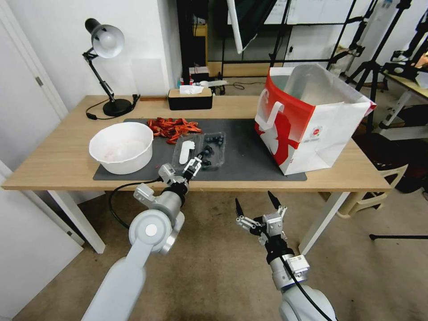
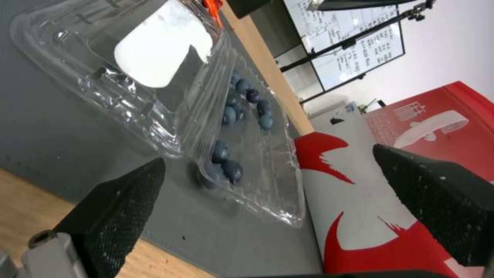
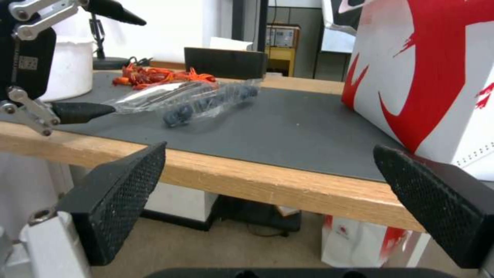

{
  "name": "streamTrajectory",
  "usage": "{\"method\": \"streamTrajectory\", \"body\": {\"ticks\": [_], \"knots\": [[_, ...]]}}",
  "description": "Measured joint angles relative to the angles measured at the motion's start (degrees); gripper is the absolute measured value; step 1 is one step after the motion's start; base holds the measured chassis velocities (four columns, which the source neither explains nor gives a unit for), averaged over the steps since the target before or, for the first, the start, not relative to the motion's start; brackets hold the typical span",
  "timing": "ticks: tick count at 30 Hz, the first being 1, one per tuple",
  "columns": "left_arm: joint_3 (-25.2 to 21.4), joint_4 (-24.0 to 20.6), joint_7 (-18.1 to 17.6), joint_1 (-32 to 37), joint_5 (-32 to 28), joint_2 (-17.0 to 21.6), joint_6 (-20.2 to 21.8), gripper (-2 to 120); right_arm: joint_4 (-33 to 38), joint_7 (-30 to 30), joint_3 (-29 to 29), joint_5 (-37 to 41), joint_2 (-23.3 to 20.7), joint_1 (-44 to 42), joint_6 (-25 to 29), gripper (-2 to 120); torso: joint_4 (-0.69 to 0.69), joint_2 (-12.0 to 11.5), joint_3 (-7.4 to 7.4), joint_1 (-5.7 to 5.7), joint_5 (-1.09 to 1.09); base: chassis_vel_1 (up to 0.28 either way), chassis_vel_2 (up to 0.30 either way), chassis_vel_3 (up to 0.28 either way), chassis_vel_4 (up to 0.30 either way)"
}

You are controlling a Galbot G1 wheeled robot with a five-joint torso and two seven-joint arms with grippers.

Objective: Close the takeout container lid, then place the container into the takeout bag.

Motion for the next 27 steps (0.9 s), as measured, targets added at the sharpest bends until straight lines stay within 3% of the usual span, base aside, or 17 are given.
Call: {"method": "streamTrajectory", "body": {"ticks": [27], "knots": [[1.5, 3.7, -0.1, -2.8, -0.4, -0.4, 0.2, 100, -1.0, 0.1, 0.3, 0.0, 0.5, 0.6, 0.1, 100, 0.00, 0.0, 0.00, 0.00, 0.00, 0.000, 0.000, 0.000, 0.000]]}}
